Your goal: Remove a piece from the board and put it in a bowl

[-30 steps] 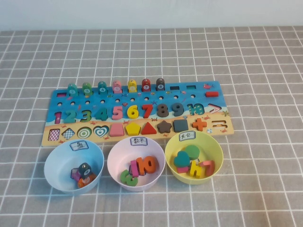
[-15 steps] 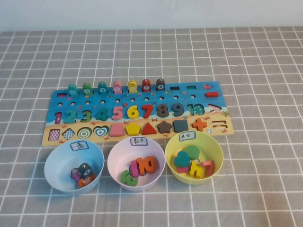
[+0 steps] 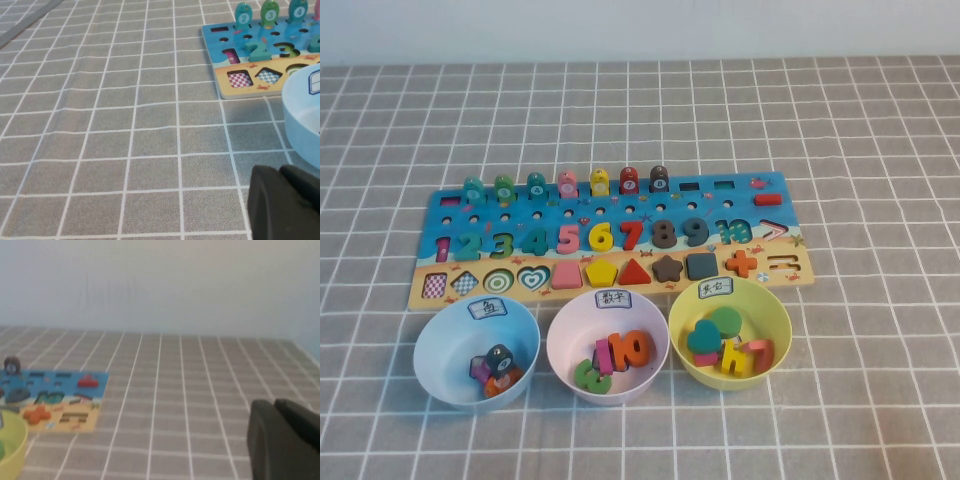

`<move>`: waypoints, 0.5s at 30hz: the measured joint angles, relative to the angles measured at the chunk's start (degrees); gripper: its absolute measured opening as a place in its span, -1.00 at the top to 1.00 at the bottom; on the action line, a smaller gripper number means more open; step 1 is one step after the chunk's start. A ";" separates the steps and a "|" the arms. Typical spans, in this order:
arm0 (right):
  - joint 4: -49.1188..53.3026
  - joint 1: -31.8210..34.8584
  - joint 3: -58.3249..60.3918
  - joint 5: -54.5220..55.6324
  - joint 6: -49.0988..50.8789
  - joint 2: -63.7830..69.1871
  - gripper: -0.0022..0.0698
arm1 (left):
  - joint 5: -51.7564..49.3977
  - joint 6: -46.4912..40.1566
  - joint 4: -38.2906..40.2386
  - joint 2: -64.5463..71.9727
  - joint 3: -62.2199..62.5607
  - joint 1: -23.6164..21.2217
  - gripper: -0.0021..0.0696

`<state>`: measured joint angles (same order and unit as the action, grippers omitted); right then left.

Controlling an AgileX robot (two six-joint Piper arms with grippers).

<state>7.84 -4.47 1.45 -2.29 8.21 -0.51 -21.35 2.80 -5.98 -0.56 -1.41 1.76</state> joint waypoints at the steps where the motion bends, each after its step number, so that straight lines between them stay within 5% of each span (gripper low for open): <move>1: -4.62 -0.36 0.00 -2.25 -4.20 0.00 0.99 | 0.00 0.00 0.00 0.00 0.00 0.00 0.95; 5: -15.19 -0.58 0.00 -11.74 -13.84 0.00 0.99 | 0.00 0.00 0.00 0.00 0.00 0.00 0.95; 15: -18.32 -0.70 0.00 -18.63 -17.04 0.00 0.99 | 0.00 0.00 0.00 0.00 0.00 0.00 0.95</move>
<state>-10.49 -5.17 1.45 -20.92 -8.84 -0.51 -21.35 2.80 -5.98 -0.56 -1.41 1.76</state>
